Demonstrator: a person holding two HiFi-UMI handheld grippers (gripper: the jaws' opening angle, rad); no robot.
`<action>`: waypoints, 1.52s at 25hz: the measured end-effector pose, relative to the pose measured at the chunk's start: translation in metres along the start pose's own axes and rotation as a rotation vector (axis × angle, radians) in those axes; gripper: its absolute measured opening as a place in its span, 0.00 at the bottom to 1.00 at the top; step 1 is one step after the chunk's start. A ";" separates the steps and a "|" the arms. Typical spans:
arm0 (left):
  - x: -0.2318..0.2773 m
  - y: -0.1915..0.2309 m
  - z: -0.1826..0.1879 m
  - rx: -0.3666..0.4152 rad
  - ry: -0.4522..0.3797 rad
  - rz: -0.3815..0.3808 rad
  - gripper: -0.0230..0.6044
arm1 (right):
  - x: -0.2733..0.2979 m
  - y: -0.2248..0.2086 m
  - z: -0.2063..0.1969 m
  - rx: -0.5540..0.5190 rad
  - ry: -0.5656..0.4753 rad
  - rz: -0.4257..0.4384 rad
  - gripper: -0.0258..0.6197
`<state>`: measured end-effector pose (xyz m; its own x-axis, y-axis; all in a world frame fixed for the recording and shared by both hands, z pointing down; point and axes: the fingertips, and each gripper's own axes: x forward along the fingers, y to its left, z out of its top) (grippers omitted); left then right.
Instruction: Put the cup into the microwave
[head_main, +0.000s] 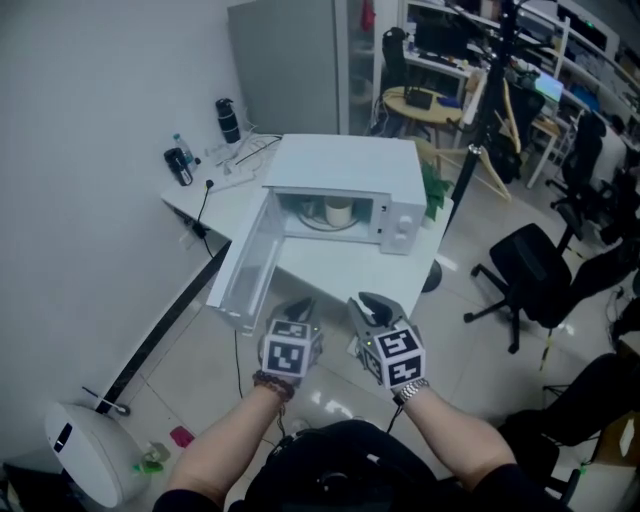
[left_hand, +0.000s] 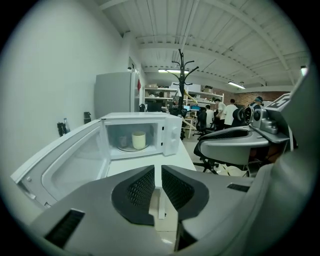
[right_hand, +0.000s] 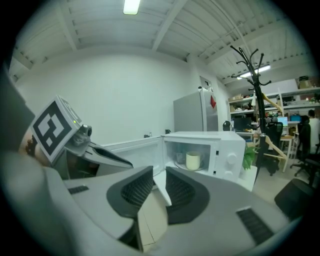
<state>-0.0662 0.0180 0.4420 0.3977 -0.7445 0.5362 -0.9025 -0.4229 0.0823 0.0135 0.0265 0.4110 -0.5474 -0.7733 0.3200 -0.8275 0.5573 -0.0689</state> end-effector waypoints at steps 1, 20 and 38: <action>-0.003 0.002 0.002 0.008 -0.012 -0.002 0.08 | -0.001 0.003 0.001 0.004 -0.003 -0.006 0.18; -0.022 0.001 -0.002 0.035 -0.061 -0.074 0.04 | -0.011 0.030 0.013 0.007 -0.023 -0.043 0.06; -0.022 -0.001 -0.001 0.043 -0.055 -0.071 0.04 | -0.013 0.031 0.010 -0.001 -0.014 -0.035 0.06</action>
<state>-0.0745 0.0355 0.4311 0.4701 -0.7385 0.4834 -0.8642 -0.4964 0.0821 -0.0057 0.0510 0.3955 -0.5197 -0.7966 0.3088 -0.8461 0.5299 -0.0571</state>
